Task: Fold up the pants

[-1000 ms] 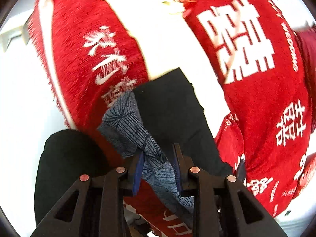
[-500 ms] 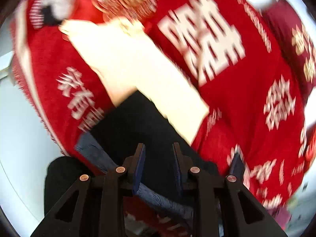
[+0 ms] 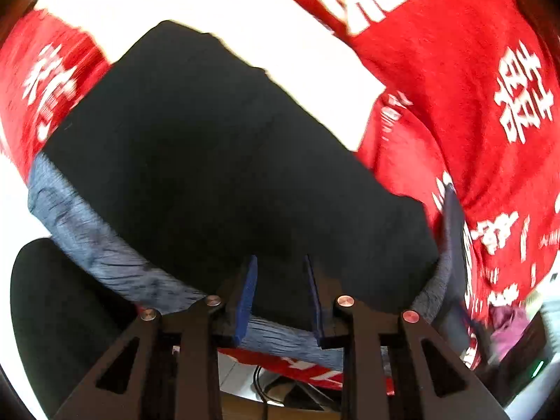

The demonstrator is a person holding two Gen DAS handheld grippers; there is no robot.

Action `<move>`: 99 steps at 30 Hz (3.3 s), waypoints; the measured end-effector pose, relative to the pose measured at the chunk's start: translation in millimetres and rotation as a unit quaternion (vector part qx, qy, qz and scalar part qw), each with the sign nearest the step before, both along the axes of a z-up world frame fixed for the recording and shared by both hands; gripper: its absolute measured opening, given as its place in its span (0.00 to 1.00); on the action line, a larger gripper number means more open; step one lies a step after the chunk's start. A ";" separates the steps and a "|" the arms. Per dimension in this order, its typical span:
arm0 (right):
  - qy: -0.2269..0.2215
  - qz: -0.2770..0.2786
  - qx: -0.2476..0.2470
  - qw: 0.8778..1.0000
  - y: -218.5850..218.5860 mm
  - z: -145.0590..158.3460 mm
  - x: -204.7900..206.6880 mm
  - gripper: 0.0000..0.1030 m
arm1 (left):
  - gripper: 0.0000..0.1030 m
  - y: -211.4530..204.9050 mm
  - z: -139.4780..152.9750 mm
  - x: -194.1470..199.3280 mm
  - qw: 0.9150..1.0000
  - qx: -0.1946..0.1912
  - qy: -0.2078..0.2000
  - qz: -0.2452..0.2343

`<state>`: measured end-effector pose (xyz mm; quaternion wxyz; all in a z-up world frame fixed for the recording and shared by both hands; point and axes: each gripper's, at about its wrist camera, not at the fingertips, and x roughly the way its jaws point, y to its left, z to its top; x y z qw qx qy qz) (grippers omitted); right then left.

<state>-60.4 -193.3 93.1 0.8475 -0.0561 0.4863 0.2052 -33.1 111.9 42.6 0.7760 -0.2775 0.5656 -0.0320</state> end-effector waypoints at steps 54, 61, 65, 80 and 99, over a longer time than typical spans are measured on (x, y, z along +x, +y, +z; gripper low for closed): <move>0.179 -0.307 -0.101 0.929 -153.0 -66.2 173.0 0.07 | 0.52 -232.8 -15.0 8.1 0.953 0.087 -0.017 -0.291; -0.004 -0.426 0.061 0.903 -237.1 17.1 3.6 0.06 | 0.52 -232.0 -14.5 8.8 0.952 0.086 -0.014 -0.294; -0.008 -0.479 0.125 0.869 -274.6 -13.2 -101.1 0.09 | 0.52 -237.6 -14.4 8.6 0.949 0.101 -0.014 -0.298; -0.016 -0.527 0.279 0.803 -365.3 -51.8 -163.7 0.14 | 0.53 -248.0 -15.4 11.2 0.947 0.123 -0.005 -0.296; 0.010 -0.627 0.055 0.777 -381.4 -24.1 -187.5 0.55 | 0.53 -233.5 8.1 0.1 0.951 0.112 -0.031 -0.287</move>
